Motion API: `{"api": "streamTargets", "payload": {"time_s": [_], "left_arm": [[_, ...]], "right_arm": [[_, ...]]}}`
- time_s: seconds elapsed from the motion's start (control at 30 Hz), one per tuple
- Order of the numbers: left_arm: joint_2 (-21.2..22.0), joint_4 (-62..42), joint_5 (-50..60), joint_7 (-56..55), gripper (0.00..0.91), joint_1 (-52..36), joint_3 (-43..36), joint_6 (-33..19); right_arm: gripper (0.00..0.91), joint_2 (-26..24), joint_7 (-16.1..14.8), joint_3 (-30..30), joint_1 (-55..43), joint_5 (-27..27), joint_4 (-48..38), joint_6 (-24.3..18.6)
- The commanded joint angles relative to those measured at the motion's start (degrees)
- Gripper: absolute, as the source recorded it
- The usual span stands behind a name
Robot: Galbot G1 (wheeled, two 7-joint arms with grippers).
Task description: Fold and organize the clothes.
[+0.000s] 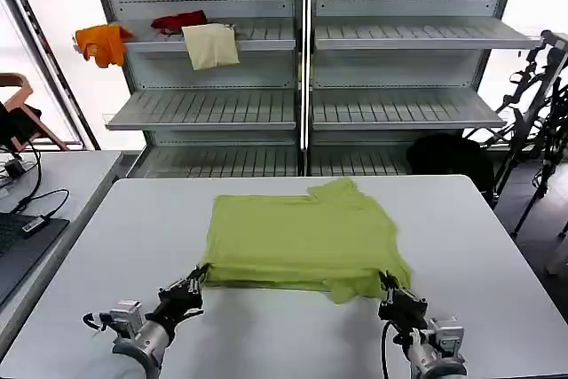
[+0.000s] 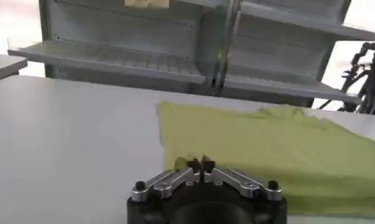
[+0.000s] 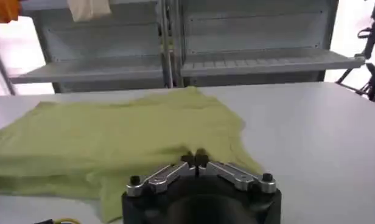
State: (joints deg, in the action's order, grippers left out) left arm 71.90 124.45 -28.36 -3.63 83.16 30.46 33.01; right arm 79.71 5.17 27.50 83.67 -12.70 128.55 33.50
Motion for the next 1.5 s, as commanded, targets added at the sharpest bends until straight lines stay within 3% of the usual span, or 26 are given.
{"api": "streamTargets", "payload": {"time_s": [0.03,0.3,0.33,0.37,0.4,0.43,1.07,1.5], "left_arm": [[0.7,-1.2,2.2,0.2,0.0,-1.3,-0.3,0.1],[0.8,-2.0,3.0,0.3,0.02,-1.2,-0.3,0.1],[0.8,-2.1,3.2,0.4,0.02,-1.2,-0.3,0.1],[0.9,-2.1,3.2,0.4,0.03,-1.2,-0.3,0.1],[1.0,-2.1,3.2,0.3,0.141,-1.2,-0.3,0.1],[1.1,-2.2,3.2,0.3,0.907,-1.3,-0.3,0.1],[1.3,-0.3,3.4,0.6,0.907,-2.4,0.2,0.0],[-1.8,-0.3,3.9,0.6,0.907,2.0,1.2,0.0]], "right_arm": [[0.0,0.7,-0.1,-1.0,-3.9,0.8,-2.0,0.0],[0.0,0.2,-0.5,-1.7,-6.9,1.8,-5.0,0.0],[0.04,0.2,-0.6,-1.7,-7.3,2.1,-5.4,0.0],[0.877,0.2,-0.7,-1.7,-7.5,2.2,-5.7,0.0],[0.907,0.2,-0.9,-1.7,-7.8,2.4,-6.0,0.0],[0.907,0.1,-1.1,-1.7,-7.9,2.7,-6.3,0.0],[0.907,-1.0,-0.9,1.4,-9.4,3.3,-6.9,-0.2],[0.907,-7.5,-3.9,10.4,5.8,-7.1,-0.9,-0.2]]}}
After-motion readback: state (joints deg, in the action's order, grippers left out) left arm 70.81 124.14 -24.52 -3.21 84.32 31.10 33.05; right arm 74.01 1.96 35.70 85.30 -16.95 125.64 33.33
